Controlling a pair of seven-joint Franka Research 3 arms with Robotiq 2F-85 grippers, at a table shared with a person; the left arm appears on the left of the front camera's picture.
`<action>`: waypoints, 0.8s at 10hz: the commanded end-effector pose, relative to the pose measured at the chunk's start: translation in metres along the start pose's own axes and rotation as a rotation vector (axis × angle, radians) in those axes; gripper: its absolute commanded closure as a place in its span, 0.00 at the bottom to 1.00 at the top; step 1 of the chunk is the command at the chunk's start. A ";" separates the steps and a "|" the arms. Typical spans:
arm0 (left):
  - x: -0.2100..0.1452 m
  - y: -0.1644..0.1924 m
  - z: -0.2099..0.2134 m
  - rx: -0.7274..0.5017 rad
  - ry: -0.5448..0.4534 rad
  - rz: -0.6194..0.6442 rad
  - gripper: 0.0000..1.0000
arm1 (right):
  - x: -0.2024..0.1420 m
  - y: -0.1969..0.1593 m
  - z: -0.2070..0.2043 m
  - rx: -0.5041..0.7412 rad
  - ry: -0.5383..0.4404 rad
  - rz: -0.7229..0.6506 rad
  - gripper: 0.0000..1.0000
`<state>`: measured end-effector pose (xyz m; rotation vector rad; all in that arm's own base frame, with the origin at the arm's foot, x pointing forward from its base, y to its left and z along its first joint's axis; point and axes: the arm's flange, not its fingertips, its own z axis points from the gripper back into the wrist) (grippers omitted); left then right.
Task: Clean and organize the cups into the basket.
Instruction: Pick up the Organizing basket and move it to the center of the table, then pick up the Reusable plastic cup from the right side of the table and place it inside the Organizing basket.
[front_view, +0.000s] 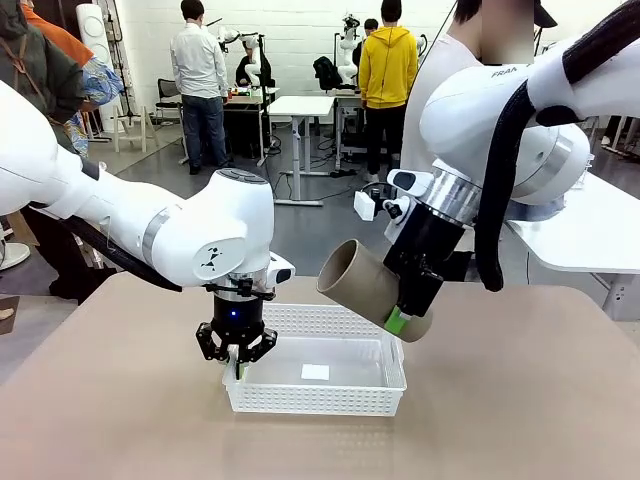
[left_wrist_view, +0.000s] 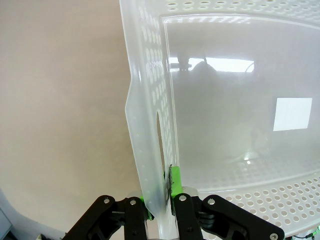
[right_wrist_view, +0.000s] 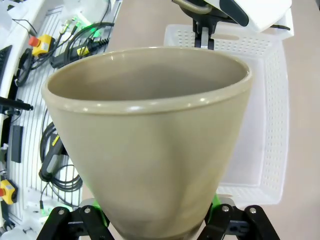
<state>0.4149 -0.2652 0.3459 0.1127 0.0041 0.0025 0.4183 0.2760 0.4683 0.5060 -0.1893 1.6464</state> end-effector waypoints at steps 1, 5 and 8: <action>-0.001 -0.005 -0.002 0.002 0.004 0.020 1.00 | 0.000 0.000 0.000 0.000 0.000 0.000 0.19; -0.001 -0.005 -0.002 0.002 0.004 0.020 1.00 | 0.005 -0.032 -0.044 0.037 -0.011 0.058 0.19; -0.001 -0.005 -0.002 0.002 0.004 0.020 1.00 | -0.003 -0.050 -0.074 0.076 0.003 0.056 0.19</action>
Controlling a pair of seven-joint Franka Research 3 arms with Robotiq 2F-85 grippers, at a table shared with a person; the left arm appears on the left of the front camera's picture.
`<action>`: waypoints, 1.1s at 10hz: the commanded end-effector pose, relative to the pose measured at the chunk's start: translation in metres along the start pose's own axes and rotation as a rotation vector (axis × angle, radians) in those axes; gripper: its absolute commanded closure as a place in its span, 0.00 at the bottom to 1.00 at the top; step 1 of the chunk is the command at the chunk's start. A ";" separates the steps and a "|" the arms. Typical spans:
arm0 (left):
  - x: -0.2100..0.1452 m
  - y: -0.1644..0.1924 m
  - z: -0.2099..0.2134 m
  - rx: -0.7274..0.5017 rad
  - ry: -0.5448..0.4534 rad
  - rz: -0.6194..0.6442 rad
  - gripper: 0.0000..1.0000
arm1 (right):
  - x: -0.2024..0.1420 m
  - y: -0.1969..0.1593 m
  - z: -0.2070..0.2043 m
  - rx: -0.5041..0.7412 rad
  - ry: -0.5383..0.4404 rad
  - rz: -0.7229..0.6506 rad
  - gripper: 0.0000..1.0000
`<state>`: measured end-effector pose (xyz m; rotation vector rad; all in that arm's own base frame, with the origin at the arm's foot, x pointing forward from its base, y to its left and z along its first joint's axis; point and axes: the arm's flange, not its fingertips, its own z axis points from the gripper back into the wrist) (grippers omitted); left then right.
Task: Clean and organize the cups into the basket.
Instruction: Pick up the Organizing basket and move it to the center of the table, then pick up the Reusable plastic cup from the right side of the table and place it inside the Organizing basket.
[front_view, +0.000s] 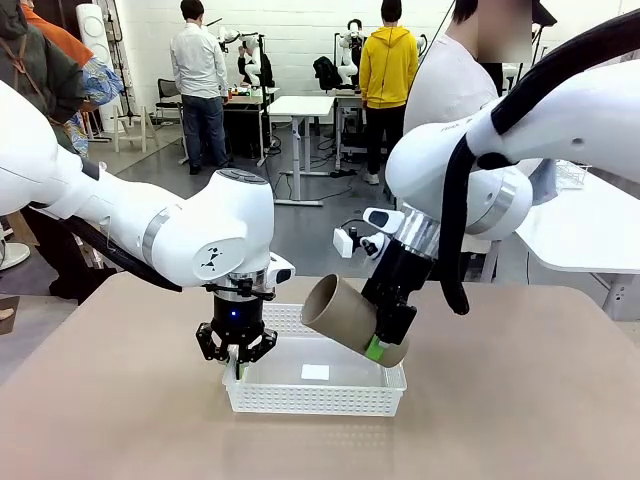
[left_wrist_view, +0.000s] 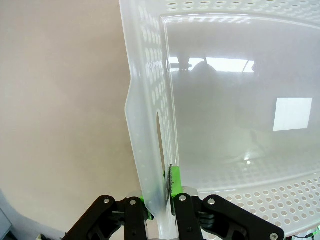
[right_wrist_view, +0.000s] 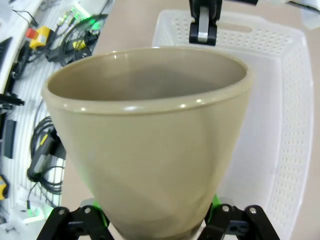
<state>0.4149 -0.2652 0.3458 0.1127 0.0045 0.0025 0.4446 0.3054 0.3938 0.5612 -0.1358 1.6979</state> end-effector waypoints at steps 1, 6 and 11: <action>-0.001 -0.005 -0.002 0.002 0.004 0.020 1.00 | 0.002 -0.013 -0.009 0.010 -0.004 0.025 0.19; -0.001 -0.005 -0.002 0.002 0.004 0.020 1.00 | -0.003 -0.034 -0.042 0.067 0.028 0.009 0.19; -0.001 -0.005 -0.002 0.002 0.004 0.020 1.00 | -0.006 -0.050 -0.061 0.118 0.049 -0.027 0.19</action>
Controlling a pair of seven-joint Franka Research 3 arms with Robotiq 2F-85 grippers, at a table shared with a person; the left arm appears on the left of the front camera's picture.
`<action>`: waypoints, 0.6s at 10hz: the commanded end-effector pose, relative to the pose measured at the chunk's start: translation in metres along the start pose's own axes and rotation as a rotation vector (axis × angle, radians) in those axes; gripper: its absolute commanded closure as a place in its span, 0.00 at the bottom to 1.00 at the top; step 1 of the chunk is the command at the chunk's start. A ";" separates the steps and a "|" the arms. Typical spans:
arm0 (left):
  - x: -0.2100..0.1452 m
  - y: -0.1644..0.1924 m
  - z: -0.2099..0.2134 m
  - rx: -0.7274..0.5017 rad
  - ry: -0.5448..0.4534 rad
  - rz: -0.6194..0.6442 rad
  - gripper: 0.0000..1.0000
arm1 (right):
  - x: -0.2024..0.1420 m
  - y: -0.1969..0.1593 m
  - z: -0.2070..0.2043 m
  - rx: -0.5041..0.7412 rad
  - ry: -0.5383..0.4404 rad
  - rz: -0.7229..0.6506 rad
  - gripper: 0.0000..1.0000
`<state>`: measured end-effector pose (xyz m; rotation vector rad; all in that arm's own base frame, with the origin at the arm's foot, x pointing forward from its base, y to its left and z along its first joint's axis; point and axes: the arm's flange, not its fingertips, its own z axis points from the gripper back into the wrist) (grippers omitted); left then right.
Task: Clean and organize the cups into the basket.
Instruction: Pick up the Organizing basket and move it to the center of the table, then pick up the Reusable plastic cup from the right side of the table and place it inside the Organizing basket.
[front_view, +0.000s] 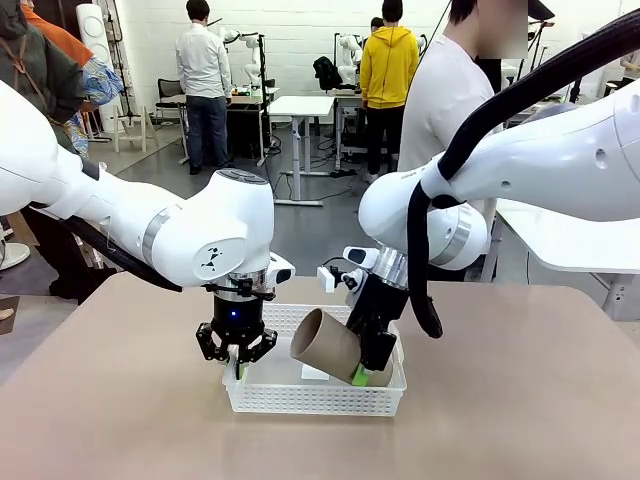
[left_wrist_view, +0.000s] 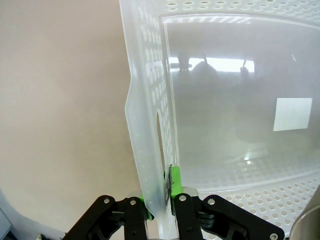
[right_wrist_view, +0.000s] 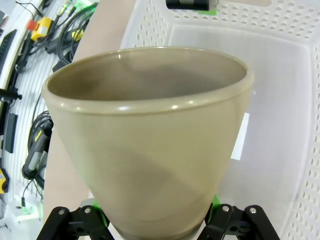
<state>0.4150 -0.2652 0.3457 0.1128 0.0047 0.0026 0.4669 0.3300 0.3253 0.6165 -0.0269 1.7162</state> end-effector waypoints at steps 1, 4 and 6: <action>-0.001 -0.005 -0.002 0.002 0.003 0.020 1.00 | 0.004 -0.008 0.003 0.016 0.022 -0.031 0.05; -0.001 -0.005 -0.002 0.002 0.003 0.020 1.00 | 0.003 -0.008 0.002 0.013 0.015 -0.036 0.00; -0.001 -0.005 -0.002 0.002 0.003 0.020 1.00 | 0.001 -0.006 0.005 0.012 -0.001 -0.035 0.00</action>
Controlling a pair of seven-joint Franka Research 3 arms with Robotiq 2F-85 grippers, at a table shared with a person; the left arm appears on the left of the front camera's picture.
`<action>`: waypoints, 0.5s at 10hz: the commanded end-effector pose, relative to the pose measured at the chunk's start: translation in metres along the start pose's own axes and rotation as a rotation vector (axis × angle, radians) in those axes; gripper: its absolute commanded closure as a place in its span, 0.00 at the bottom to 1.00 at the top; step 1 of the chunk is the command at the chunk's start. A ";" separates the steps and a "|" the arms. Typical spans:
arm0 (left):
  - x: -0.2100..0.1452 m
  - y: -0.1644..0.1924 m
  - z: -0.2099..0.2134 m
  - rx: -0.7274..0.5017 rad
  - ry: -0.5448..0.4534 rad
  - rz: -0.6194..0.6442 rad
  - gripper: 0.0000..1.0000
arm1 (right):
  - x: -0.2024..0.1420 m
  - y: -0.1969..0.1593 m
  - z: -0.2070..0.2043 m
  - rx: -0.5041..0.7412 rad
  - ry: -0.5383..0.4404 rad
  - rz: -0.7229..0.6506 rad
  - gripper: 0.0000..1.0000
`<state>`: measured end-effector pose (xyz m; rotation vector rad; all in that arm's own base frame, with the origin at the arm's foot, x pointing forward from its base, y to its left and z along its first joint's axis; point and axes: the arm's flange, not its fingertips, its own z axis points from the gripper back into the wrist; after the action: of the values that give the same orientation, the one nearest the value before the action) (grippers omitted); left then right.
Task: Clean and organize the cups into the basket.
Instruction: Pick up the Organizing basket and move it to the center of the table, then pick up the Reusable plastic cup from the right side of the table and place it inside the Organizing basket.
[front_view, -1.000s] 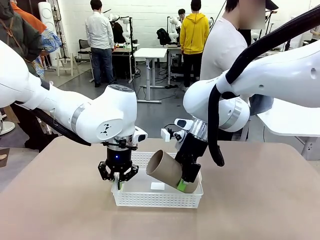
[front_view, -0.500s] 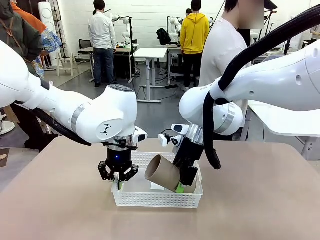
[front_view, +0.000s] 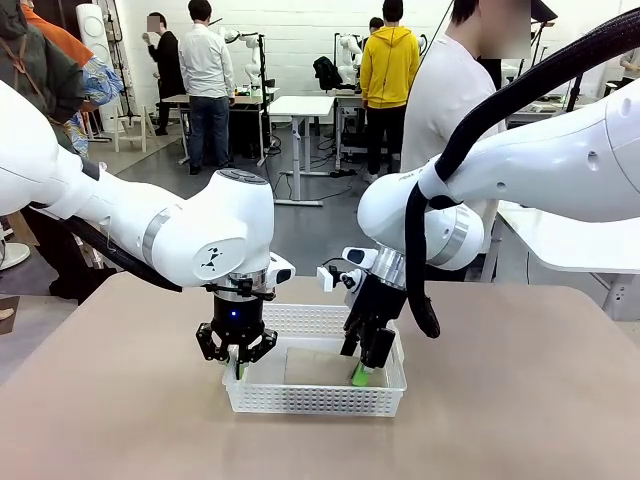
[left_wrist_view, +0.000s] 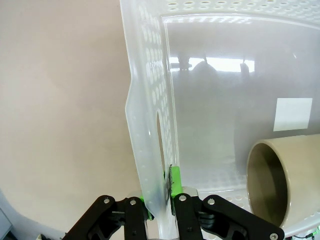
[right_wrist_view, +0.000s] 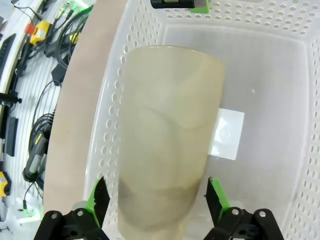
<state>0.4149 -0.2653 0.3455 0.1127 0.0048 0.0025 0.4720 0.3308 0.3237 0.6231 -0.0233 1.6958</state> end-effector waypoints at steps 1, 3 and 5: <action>-0.001 -0.005 -0.001 0.002 0.003 0.020 1.00 | 0.000 0.006 0.012 -0.006 -0.010 -0.009 0.00; -0.001 -0.005 -0.001 0.002 0.003 0.020 1.00 | -0.007 0.036 0.050 -0.119 -0.062 0.029 0.00; -0.001 -0.005 -0.001 0.002 0.003 0.020 1.00 | -0.030 0.082 0.107 -0.255 -0.165 0.065 0.00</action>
<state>0.4152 -0.2652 0.3454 0.1125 0.0050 0.0029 0.4684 0.2821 0.4141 0.5780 -0.2564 1.6651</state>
